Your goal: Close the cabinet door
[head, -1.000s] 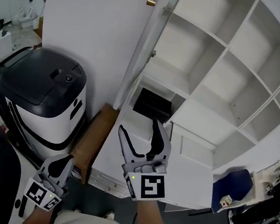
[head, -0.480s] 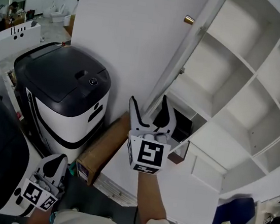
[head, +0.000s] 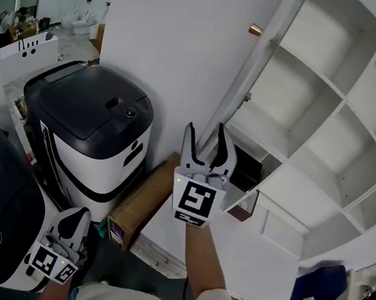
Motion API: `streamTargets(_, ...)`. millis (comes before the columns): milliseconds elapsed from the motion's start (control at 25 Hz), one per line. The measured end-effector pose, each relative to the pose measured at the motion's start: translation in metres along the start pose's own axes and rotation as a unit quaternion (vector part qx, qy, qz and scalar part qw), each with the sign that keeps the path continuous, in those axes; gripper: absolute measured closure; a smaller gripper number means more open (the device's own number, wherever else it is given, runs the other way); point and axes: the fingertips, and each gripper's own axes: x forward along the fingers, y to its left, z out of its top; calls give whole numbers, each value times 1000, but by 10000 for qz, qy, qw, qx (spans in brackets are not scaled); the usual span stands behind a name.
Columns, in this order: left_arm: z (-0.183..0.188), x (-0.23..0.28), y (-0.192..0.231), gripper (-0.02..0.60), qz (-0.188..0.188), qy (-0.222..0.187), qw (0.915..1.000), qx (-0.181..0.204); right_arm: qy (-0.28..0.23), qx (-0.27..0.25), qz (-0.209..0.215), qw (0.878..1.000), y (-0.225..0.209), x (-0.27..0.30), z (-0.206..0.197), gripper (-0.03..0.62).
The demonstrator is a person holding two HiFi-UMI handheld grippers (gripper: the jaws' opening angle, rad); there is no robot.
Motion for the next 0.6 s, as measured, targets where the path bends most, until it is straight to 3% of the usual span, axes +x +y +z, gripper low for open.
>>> streamTargets(40, 0, -3, 2, 578, 19, 7, 10000, 0, -15, 15, -42, 10000, -2, 0, 0, 392)
streamTargets(240, -6, -9, 7, 578, 35, 86, 9999, -117, 19, -34, -128, 9999, -6, -2, 0, 393)
streamTargets(600, 0, 1, -7, 578, -253, 37, 9997, -67, 121, 24, -185, 9998, -26, -20, -2, 401)
